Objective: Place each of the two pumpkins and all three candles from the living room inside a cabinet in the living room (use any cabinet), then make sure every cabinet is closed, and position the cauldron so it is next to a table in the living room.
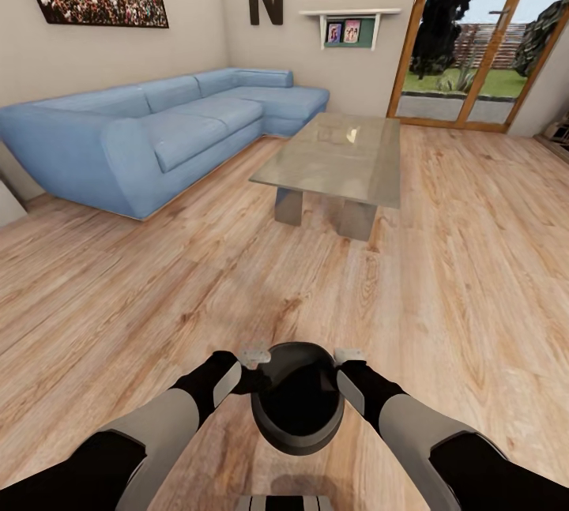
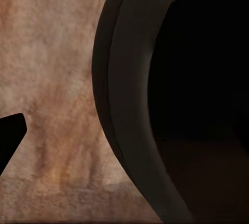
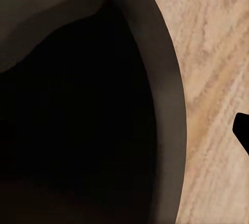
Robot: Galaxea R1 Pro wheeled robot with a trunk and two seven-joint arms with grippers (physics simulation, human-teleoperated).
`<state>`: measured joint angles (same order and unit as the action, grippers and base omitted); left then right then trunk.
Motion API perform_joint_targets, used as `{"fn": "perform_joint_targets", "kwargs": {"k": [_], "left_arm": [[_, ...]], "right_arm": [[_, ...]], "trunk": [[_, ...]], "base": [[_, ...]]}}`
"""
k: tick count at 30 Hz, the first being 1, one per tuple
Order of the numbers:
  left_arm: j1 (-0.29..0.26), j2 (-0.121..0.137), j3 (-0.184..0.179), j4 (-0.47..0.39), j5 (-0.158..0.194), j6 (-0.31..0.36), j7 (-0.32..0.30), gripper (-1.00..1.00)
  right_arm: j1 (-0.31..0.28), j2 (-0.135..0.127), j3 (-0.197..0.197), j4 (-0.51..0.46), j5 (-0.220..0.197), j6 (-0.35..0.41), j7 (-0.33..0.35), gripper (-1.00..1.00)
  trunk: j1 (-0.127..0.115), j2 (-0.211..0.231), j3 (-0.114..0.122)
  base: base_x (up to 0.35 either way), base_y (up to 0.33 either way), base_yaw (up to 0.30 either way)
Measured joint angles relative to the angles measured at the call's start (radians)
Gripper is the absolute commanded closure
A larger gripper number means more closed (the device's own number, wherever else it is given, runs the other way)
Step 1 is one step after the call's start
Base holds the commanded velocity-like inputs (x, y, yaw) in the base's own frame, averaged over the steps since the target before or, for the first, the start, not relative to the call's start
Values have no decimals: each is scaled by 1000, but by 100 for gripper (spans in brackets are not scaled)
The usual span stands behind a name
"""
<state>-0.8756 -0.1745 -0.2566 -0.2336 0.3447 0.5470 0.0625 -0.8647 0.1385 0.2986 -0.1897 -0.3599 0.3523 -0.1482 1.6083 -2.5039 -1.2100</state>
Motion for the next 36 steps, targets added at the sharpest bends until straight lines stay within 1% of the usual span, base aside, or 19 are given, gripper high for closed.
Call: {"fn": "perform_joint_targets", "kwargs": {"k": [3, 17, 20, 21, 22, 36], "left_arm": [[0, 0, 0, 3, 0, 0, 0, -100], [0, 0, 0, 4, 1, -2, 0, -100], [0, 0, 0, 4, 1, -16, 0, -100], [0, 0, 1, 5, 1, -34, 0, -100], [0, 0, 1, 5, 1, -38, 0, -100], [0, 0, 1, 3, 2, -45, -1, -100]], "right_arm": [[0, 0, 0, 0, -1, 0, 0, -100], [0, 0, -1, 0, -2, 15, 0, -100], [0, 0, 0, 0, -2, 15, 0, -100], [0, 0, 0, 0, -2, 15, 0, -100], [0, 0, -1, 0, -2, 15, 0, -100], [0, 0, 0, 0, -2, 14, 3, -100]], "trunk": [[0, 0, 0], [6, -3, -54], [8, -4, -66], [8, -4, -66], [8, -4, -66], [8, -4, -66]], "base": [[0, 0, 0], [0, 0, 0], [0, 0, 0], [0, 0, 0], [0, 0, 0], [0, 0, 0]]}}
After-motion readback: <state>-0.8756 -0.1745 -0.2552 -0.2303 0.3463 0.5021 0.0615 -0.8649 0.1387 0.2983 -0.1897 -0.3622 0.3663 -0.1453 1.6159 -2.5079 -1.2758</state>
